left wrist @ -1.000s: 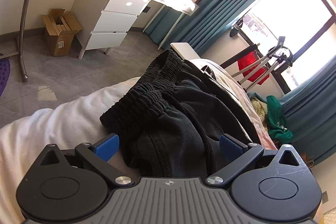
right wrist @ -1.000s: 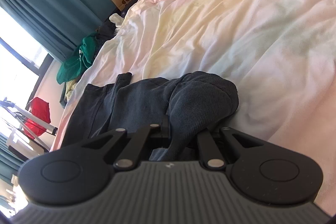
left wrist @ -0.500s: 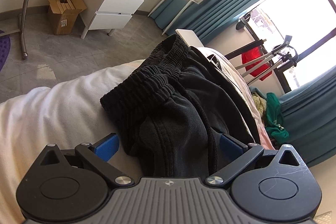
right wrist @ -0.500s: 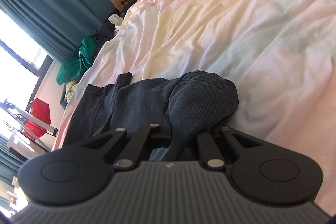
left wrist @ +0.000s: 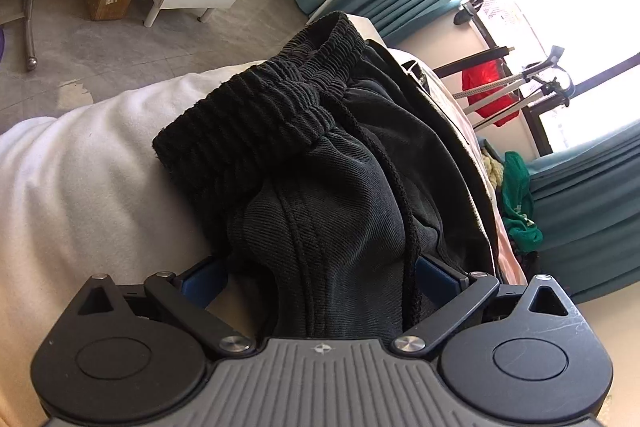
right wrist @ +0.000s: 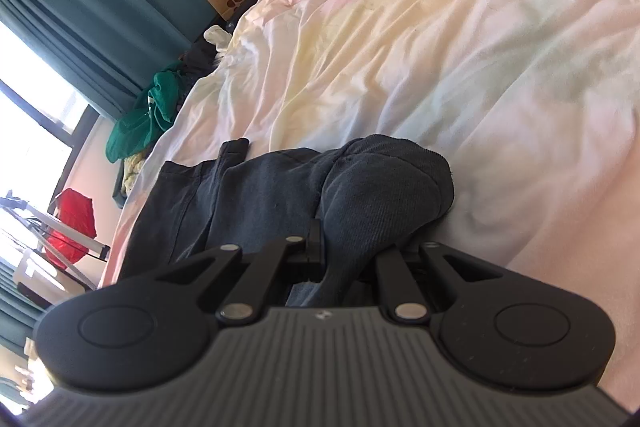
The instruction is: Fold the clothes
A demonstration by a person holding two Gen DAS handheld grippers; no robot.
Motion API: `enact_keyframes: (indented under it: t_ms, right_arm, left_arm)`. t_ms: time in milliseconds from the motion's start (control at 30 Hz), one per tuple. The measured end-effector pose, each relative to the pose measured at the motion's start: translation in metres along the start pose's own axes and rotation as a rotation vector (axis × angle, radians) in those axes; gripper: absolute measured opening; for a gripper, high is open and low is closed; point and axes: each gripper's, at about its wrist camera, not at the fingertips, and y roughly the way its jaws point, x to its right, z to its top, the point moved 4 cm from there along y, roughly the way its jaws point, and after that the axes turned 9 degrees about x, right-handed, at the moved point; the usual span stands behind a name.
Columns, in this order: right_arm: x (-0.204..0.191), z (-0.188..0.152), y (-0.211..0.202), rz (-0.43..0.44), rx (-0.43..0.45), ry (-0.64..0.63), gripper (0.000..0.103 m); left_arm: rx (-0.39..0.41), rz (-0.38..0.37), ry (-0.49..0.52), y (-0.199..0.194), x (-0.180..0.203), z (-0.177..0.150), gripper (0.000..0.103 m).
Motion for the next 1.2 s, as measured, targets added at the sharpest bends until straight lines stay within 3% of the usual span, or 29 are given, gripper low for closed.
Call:
enact_keyframes:
  t_ms: [67,167,300,367,500,600,633,700,833,867,900,967,1067,1200]
  right_arm:
    - [0.002,0.003,-0.003,0.016,0.016,0.034,0.009]
    - [0.004,0.007,-0.008,0.040,0.030,0.073,0.009]
    - [0.011,0.008,-0.006,0.039,0.010,0.120,0.009]
    - [0.017,0.006,-0.001,0.036,0.001,0.176,0.010]
    - [0.031,-0.002,0.015,0.035,-0.037,0.289,0.011]
    - [0.038,-0.008,0.025,0.030,-0.066,0.338,0.030]
    - [0.039,-0.009,0.028,0.028,-0.071,0.347,0.030]
    - [0.038,-0.010,0.030,0.037,-0.070,0.342,0.030]
    - [0.029,-0.007,0.032,0.090,-0.059,0.297,0.028]
    - [0.026,-0.005,0.030,0.095,-0.044,0.266,0.024]
    - [0.022,-0.003,0.028,0.100,-0.028,0.236,0.011]
    - [0.017,0.000,0.025,0.106,0.000,0.187,0.008]
    - [0.014,0.005,0.020,0.111,0.027,0.184,0.008]
    - [0.006,0.015,0.008,0.129,0.077,0.161,0.007]
  left_arm:
    - [0.006,-0.006,0.038,0.005,0.003,0.002,0.091]
    - [0.030,-0.030,-0.001,0.004,0.000,0.006,0.077]
    - [0.049,-0.129,-0.054,-0.001,-0.002,0.010,0.077]
    - [0.029,-0.156,-0.058,0.003,0.000,0.007,0.086]
    - [-0.049,-0.146,-0.006,0.019,0.008,-0.003,0.085]
    - [-0.056,-0.132,0.037,0.026,0.017,-0.009,0.082]
    - [-0.058,-0.128,0.048,0.029,0.019,-0.011,0.080]
    - [-0.047,-0.122,0.028,0.030,0.018,-0.011,0.074]
    - [-0.032,-0.095,-0.017,0.032,0.008,-0.010,0.045]
    - [-0.029,-0.090,-0.028,0.031,0.006,-0.009,0.039]
    - [-0.025,-0.093,-0.029,0.030,0.004,-0.008,0.037]
    - [0.000,-0.087,0.005,0.026,0.009,-0.007,0.022]
    - [0.058,-0.068,0.075,0.017,0.021,-0.006,0.010]
    - [0.146,-0.097,0.104,-0.005,0.038,-0.005,0.006]
